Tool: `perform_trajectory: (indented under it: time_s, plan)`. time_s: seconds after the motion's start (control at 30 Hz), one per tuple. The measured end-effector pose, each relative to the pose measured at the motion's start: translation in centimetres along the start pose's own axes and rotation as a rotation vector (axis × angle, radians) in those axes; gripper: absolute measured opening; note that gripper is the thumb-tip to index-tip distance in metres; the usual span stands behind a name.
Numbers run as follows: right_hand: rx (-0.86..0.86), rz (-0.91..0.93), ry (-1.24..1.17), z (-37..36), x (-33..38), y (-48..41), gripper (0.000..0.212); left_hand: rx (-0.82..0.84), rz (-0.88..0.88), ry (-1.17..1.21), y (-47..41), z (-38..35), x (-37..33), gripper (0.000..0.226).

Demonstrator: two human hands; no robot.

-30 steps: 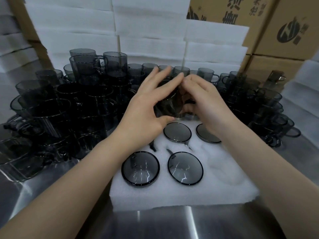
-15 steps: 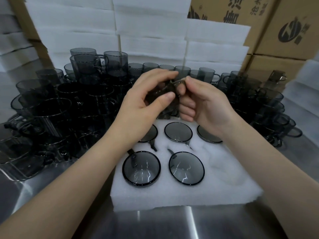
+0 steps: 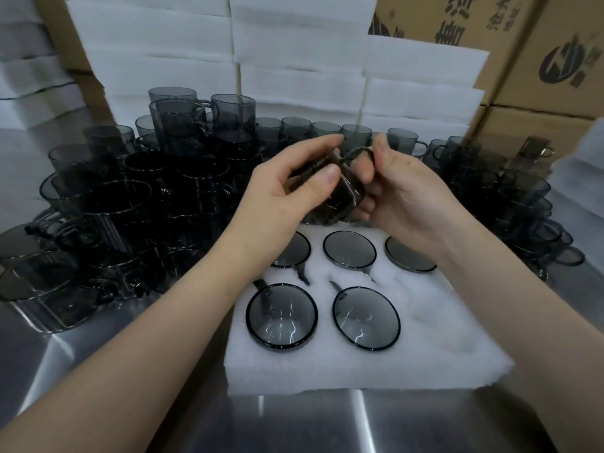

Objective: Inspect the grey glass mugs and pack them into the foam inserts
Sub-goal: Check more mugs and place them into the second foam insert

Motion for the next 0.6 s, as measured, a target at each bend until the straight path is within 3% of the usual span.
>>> perform_trajectory:
  time_s: [0.17,0.27,0.4,0.5,0.6]
  plan:
    - [-0.189,-0.045,0.200,1.2,-0.2,0.1,0.061,0.124,-0.076,-0.378,0.0,-1.0,0.1,0.059]
    - [-0.268,0.007,0.156,1.6,-0.1,0.2,0.057,0.155,-0.029,-0.363,-0.2,-1.4,0.5,0.050]
    - [-0.146,0.109,0.079,1.1,0.6,0.2,0.033,0.080,-0.016,-0.121,-0.4,-0.8,0.6,0.040]
    - [0.083,0.001,0.060,0.3,0.1,0.4,0.046,0.044,-0.018,0.025,-0.4,-0.5,0.4,0.040]
    - [0.110,0.023,0.025,0.0,0.3,0.7,0.056,0.056,0.009,0.079,-0.5,-0.4,0.8,0.046]
Point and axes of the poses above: each hand's wrist, its own y-axis away from the middle knuckle, its own z-axis out of the back of the hand, x = y × z, the point moved 5 cm from there along -y, towards the middle knuckle
